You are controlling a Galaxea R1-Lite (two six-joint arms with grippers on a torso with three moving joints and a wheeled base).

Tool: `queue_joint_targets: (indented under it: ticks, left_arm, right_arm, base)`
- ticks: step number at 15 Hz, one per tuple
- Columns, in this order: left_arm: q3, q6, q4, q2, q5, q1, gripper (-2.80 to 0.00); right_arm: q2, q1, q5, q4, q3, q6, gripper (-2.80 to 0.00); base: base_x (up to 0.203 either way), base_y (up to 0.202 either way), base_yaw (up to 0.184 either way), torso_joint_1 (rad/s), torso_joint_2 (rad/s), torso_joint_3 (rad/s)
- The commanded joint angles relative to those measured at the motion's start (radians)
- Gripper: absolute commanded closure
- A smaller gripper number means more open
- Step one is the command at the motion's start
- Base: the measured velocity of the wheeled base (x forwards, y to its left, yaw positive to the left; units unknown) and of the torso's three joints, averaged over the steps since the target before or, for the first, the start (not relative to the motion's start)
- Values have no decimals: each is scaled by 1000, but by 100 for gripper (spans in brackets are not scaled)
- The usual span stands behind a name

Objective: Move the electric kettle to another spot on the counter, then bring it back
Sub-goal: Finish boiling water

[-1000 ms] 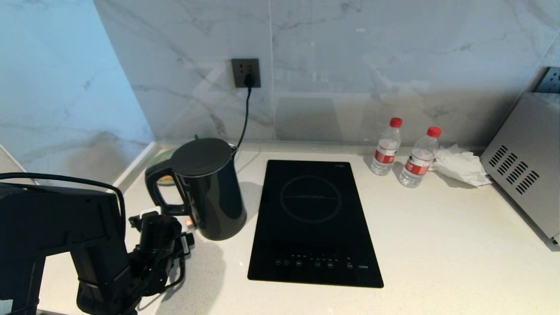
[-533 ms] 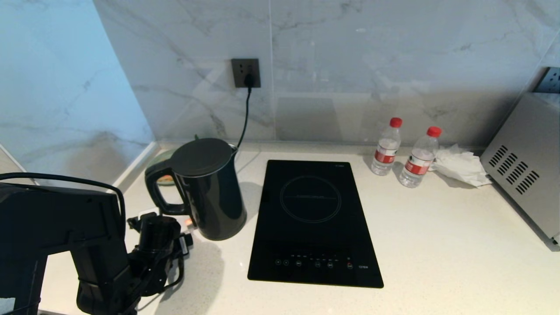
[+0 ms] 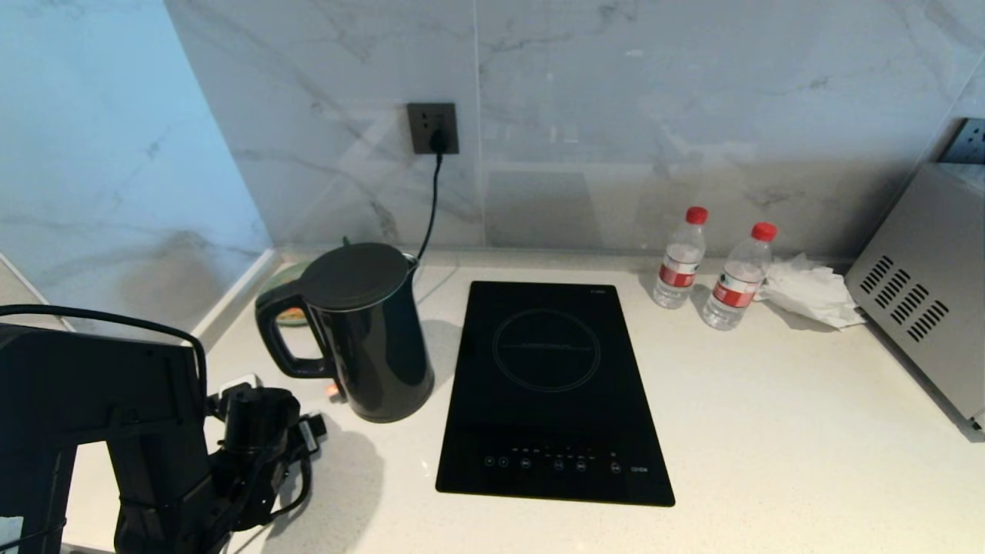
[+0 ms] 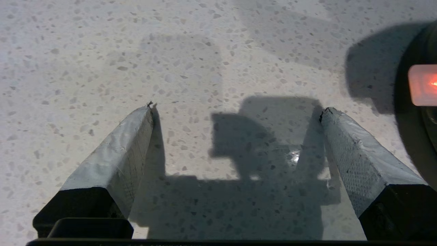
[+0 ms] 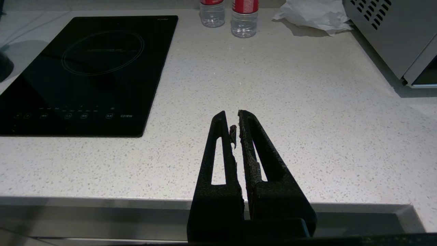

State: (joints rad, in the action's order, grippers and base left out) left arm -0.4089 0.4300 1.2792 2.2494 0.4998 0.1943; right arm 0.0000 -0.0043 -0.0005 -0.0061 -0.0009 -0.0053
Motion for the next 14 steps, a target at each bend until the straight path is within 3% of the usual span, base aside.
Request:
queue_joint_targets:
  ticks: [1, 14]
  left_arm:
    - [-4, 4, 13, 15, 1, 15, -280]
    - [-51, 11, 12, 6, 5, 30, -280]
  right_arm:
    - [-2, 0, -1, 0, 0, -1, 0]
    - [0, 0, 0, 0, 0, -1, 0]
  base:
    - [0, 0, 0, 0, 0, 0]
    - [0, 0, 0, 0, 0, 0]
